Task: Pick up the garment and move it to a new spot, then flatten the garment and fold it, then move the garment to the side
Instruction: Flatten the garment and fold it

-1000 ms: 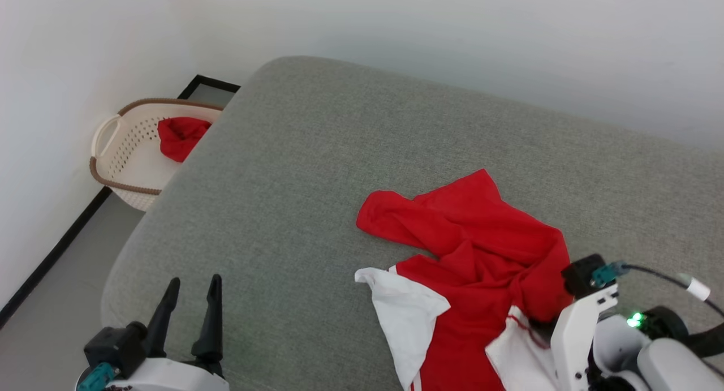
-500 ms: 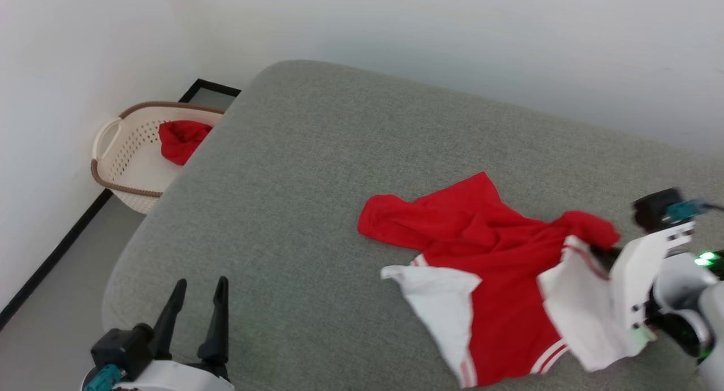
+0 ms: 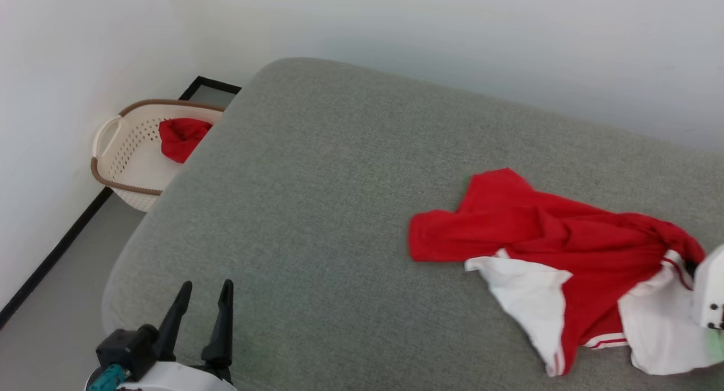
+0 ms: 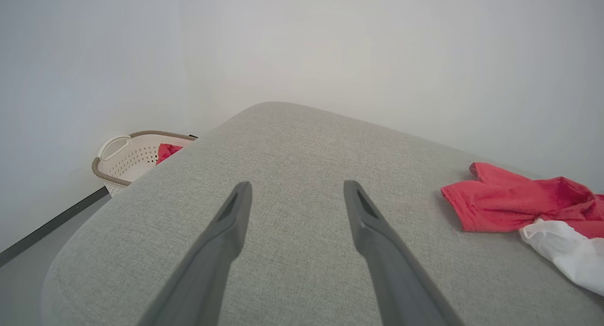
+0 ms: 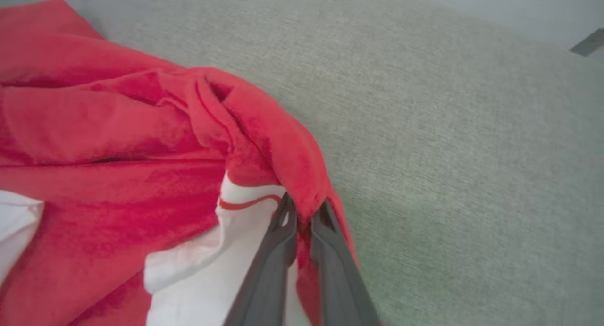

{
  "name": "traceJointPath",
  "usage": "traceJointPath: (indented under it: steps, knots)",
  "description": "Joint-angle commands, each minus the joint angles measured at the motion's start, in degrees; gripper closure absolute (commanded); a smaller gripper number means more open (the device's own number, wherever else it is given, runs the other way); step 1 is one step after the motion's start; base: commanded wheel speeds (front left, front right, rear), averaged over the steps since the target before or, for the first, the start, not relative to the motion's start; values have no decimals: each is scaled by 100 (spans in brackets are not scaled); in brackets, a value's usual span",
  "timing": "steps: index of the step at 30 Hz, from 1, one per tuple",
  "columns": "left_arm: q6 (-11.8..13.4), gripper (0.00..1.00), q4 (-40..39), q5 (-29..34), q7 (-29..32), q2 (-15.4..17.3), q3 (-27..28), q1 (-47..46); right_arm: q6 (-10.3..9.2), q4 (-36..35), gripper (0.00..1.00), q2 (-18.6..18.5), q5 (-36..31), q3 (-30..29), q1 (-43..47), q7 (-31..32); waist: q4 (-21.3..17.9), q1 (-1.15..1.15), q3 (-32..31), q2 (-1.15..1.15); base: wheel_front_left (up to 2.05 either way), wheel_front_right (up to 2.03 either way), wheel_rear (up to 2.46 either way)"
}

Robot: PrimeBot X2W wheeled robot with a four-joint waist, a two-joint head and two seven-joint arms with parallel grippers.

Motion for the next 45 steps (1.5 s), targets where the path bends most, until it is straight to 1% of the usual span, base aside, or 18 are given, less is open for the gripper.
traceJointPath:
  steps: [1,3,4,5,6,9,15,23,27,31,36,40,45]
  knots:
    - [-15,0,10,-10,-1,24,-12,-22,-7,181,100,22,-108,-169,-93,-14,-24,0,32,0,0,0,0]
    - [-15,0,15,-16,-1,21,-13,-52,-8,336,100,56,-179,-229,-106,-26,-47,0,64,0,0,0,0]
    - [-15,0,16,-13,-1,25,-10,-64,-7,377,95,85,-203,-247,-136,-46,-67,0,82,0,0,0,0]
    - [-15,0,22,-7,0,24,-2,-77,-7,405,65,94,-232,-255,-169,-77,-87,0,96,0,0,0,0]
    - [-15,0,24,2,-1,20,11,-90,-8,430,0,108,-261,-261,-205,-114,-112,0,107,0,0,0,0]
    - [-15,0,24,43,0,28,43,-96,-7,442,0,197,-264,-203,-281,-184,-211,0,111,0,0,0,0]
    - [-15,0,-33,93,-1,76,87,-138,-7,216,0,224,-241,-2,-386,-371,-441,0,67,0,0,0,0]
    - [-15,0,-181,155,0,241,76,-232,-7,-634,0,119,-99,363,-231,-823,-955,0,-5,0,0,0,0]
    - [-13,0,-221,117,5,331,92,-308,-7,-1127,0,70,-60,450,-16,-1116,-1240,0,-31,0,0,0,0]
    - [-13,0,-323,69,113,426,50,-402,-7,-1598,0,55,-79,394,304,-1473,-1523,0,-48,0,0,0,0]
    - [-3,0,-582,33,370,562,4,-503,-7,-2148,0,209,-203,226,804,-1928,-1859,0,5,0,0,0,0]
    - [17,0,-773,-38,598,647,-1,-562,-7,-2505,0,449,-370,52,1189,-2314,-2107,0,83,0,0,0,0]
    - [88,0,-948,-193,874,703,80,-582,-7,-2775,0,784,-560,-122,1514,-2706,-2397,0,172,0,0,0,0]
